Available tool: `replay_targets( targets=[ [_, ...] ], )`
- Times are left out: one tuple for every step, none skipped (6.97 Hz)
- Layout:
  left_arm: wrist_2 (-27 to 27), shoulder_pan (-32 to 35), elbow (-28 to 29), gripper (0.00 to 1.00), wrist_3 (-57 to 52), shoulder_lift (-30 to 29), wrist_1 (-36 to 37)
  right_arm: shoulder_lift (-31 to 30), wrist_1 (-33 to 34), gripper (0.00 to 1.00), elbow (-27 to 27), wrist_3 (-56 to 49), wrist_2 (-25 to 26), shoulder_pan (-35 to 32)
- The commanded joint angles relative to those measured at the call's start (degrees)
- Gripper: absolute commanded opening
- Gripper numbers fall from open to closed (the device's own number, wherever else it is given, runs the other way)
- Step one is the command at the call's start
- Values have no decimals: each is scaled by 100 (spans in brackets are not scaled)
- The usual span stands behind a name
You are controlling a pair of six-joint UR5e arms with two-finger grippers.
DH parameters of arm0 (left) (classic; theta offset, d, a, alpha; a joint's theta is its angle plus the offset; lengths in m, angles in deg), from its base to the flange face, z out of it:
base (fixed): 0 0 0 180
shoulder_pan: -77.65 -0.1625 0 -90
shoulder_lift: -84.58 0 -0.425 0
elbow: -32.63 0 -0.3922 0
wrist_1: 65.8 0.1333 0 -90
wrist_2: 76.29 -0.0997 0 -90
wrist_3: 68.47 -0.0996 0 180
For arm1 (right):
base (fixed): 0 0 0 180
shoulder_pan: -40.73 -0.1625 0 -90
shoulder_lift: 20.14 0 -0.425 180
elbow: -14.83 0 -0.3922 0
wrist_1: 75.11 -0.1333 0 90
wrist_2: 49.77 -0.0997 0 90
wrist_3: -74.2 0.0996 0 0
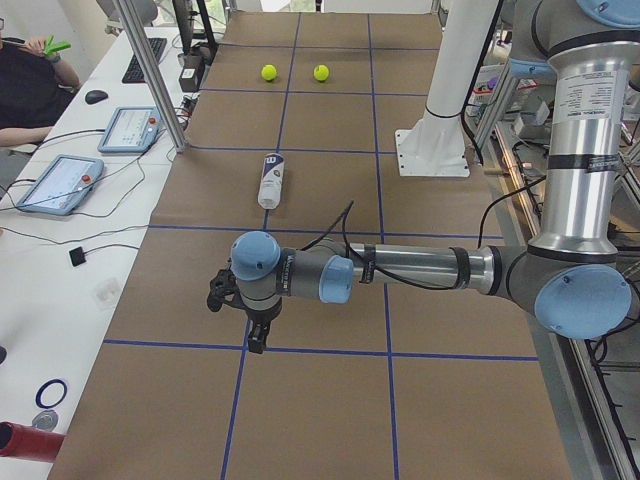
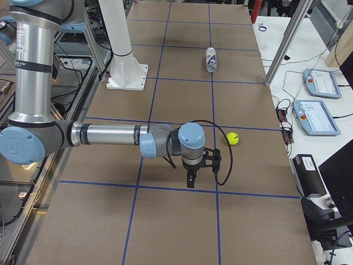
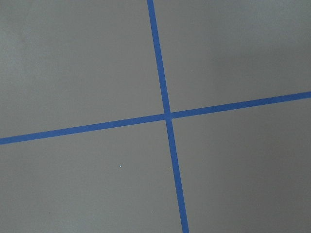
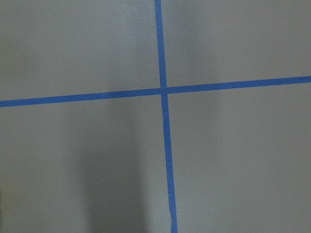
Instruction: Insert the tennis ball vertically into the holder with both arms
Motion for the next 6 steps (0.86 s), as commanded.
replay_targets(
  targets=[
    [0,0,9,100,-17,0,0,2,7,100,-26,9,-41,0],
    [26,0,9,100,-18,-26,9,2,-1,100,-18,9,-41,0],
    [79,0,26,100,-18,-87,44,2,-19,100,-9,9,-41,0],
    [384,0,-43,100,-18,-88,-26,19,-36,100,0,9,-41,9],
    [865,0,-53,100,-52,-271,-331,19,-45,100,-26,9,-41,9],
    [1296,0,-53,100,139,-316,-1013,19,-45,100,-35,9,-50,9]
  ],
)
